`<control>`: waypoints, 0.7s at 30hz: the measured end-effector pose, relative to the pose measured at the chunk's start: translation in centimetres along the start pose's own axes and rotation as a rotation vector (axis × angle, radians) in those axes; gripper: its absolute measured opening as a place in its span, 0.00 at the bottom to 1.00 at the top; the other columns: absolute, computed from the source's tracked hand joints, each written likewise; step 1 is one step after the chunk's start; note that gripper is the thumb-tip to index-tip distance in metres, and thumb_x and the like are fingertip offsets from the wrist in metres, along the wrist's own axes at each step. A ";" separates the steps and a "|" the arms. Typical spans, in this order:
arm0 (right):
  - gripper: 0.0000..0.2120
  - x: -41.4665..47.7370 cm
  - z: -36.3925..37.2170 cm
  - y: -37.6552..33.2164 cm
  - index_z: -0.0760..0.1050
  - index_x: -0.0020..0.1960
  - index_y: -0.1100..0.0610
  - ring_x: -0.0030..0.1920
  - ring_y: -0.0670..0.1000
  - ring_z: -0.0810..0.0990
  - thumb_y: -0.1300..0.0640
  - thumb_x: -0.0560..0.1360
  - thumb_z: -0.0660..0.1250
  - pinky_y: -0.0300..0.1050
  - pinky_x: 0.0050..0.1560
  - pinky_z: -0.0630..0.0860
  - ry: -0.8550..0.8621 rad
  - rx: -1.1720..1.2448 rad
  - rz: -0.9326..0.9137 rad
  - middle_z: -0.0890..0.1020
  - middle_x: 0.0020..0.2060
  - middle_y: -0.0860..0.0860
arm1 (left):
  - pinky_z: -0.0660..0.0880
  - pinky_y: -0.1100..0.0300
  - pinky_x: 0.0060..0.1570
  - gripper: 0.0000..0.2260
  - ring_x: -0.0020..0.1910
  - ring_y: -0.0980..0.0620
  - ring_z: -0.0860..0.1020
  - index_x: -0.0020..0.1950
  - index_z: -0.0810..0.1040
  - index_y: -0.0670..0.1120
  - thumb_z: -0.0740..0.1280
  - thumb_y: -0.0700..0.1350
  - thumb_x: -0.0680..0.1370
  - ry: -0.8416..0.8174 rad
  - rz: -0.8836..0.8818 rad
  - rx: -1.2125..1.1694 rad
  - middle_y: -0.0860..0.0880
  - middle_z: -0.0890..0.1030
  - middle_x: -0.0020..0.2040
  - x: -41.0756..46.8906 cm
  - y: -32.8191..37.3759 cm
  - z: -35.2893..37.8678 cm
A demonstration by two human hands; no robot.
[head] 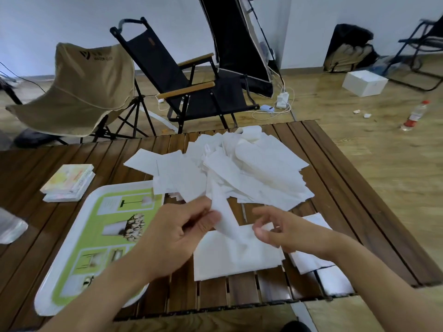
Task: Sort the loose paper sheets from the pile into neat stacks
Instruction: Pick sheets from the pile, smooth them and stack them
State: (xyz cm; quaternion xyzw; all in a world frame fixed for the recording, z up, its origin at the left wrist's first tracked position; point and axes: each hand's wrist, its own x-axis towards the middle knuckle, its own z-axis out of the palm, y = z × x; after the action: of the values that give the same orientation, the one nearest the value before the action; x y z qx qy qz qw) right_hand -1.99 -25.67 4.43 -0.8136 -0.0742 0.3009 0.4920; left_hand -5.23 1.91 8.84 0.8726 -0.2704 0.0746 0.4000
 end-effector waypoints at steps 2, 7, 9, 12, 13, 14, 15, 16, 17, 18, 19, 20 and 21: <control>0.33 -0.9 -0.4 0.2 0.68 0.73 0.45 0.33 0.43 0.70 0.34 0.72 0.71 0.38 0.36 0.68 -0.106 0.125 0.012 0.82 0.49 0.41 | 0.62 0.69 0.30 0.12 0.28 0.59 0.65 0.39 0.72 0.59 0.64 0.51 0.83 0.114 -0.018 -0.174 0.59 0.67 0.29 -0.4 1.3 0.2; 0.17 -2.1 -1.4 0.5 0.81 0.64 0.49 0.31 0.48 0.57 0.43 0.81 0.64 0.42 0.39 0.59 -0.216 0.302 -0.037 0.72 0.37 0.51 | 0.62 0.67 0.29 0.13 0.27 0.56 0.62 0.42 0.77 0.46 0.65 0.51 0.84 0.173 -0.211 -0.425 0.54 0.65 0.28 -0.5 -0.2 0.3; 0.18 -2.3 -1.4 0.4 0.82 0.61 0.50 0.31 0.48 0.55 0.41 0.82 0.60 0.41 0.38 0.57 -0.256 0.341 0.000 0.71 0.36 0.48 | 0.62 0.70 0.28 0.10 0.26 0.58 0.62 0.46 0.79 0.45 0.63 0.47 0.82 0.137 -0.245 -0.474 0.55 0.64 0.27 -0.7 -0.8 0.5; 0.19 -2.2 -0.9 0.3 0.80 0.58 0.53 0.31 0.48 0.55 0.40 0.82 0.60 0.40 0.32 0.52 -0.333 0.352 0.026 0.73 0.38 0.48 | 0.62 0.70 0.28 0.18 0.26 0.57 0.61 0.56 0.77 0.32 0.63 0.48 0.80 0.098 -0.328 -0.505 0.53 0.63 0.28 -1.0 -1.6 0.8; 0.20 -2.0 -0.7 0.1 0.79 0.59 0.55 0.31 0.48 0.55 0.40 0.82 0.61 0.39 0.31 0.52 -0.315 0.360 0.038 0.75 0.39 0.48 | 0.62 0.69 0.28 0.19 0.27 0.56 0.60 0.58 0.76 0.31 0.63 0.48 0.80 0.089 -0.367 -0.525 0.52 0.63 0.28 -1.1 -1.9 0.9; 0.20 -1.8 -0.5 0.0 0.78 0.59 0.56 0.30 0.47 0.56 0.40 0.81 0.62 0.39 0.31 0.52 -0.272 0.371 0.052 0.76 0.41 0.48 | 0.60 0.68 0.28 0.20 0.27 0.55 0.60 0.60 0.76 0.33 0.64 0.49 0.79 0.078 -0.405 -0.541 0.50 0.62 0.29 -1.2 -2.1 0.8; 0.21 -1.5 -0.4 -0.1 0.79 0.56 0.57 0.30 0.47 0.57 0.39 0.80 0.63 0.38 0.29 0.53 -0.213 0.396 0.069 0.77 0.41 0.49 | 0.58 0.66 0.27 0.19 0.27 0.55 0.59 0.61 0.78 0.35 0.64 0.50 0.79 0.062 -0.437 -0.555 0.50 0.62 0.29 -1.3 -2.3 0.8; 0.21 -1.2 -0.3 -0.1 0.79 0.54 0.57 0.29 0.47 0.57 0.38 0.79 0.64 0.37 0.28 0.54 -0.141 0.439 0.089 0.78 0.41 0.49 | 0.57 0.65 0.27 0.17 0.27 0.55 0.59 0.61 0.79 0.38 0.64 0.50 0.80 0.045 -0.465 -0.569 0.50 0.62 0.29 -1.4 -2.5 0.8; 0.22 -1.0 -0.3 -0.1 0.79 0.54 0.58 0.30 0.47 0.57 0.38 0.78 0.65 0.36 0.27 0.55 -0.062 0.497 0.113 0.79 0.41 0.49 | 0.56 0.65 0.26 0.15 0.26 0.56 0.59 0.60 0.80 0.41 0.63 0.49 0.81 0.031 -0.489 -0.582 0.51 0.63 0.29 -1.5 -2.8 0.8; 0.22 -0.8 -0.4 0.0 0.79 0.56 0.58 0.30 0.47 0.57 0.39 0.78 0.66 0.36 0.26 0.55 0.016 0.550 0.141 0.80 0.39 0.49 | 0.56 0.66 0.26 0.13 0.26 0.56 0.58 0.60 0.81 0.42 0.63 0.48 0.82 0.014 -0.513 -0.585 0.52 0.63 0.28 -1.7 -3.0 0.8; 0.21 -0.6 -0.6 0.3 0.79 0.56 0.59 0.29 0.46 0.58 0.41 0.77 0.68 0.36 0.25 0.56 0.076 0.574 0.165 0.79 0.37 0.48 | 0.56 0.67 0.26 0.12 0.26 0.56 0.58 0.58 0.81 0.43 0.62 0.47 0.84 -0.014 -0.540 -0.581 0.53 0.63 0.28 -1.8 -3.3 0.9; 0.18 -0.6 -0.7 0.4 0.79 0.53 0.60 0.28 0.46 0.58 0.45 0.77 0.70 0.36 0.24 0.56 0.102 0.568 0.184 0.77 0.33 0.47 | 0.57 0.67 0.26 0.12 0.26 0.56 0.58 0.57 0.81 0.42 0.61 0.47 0.85 -0.056 -0.566 -0.563 0.53 0.62 0.28 -2.0 -3.6 1.0; 0.13 -0.6 -0.7 0.5 0.78 0.50 0.59 0.27 0.45 0.59 0.49 0.77 0.72 0.35 0.23 0.57 0.103 0.542 0.203 0.74 0.31 0.46 | 0.57 0.67 0.26 0.12 0.27 0.56 0.58 0.56 0.79 0.40 0.61 0.47 0.85 -0.110 -0.586 -0.537 0.52 0.62 0.28 -2.2 -3.9 1.2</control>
State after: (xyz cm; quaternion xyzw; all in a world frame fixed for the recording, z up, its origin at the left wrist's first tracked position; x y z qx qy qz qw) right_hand -2.15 -26.71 4.47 -0.6699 0.1155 0.3158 0.6620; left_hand -5.13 4.02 4.71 0.7798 -0.0407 -0.1626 0.6031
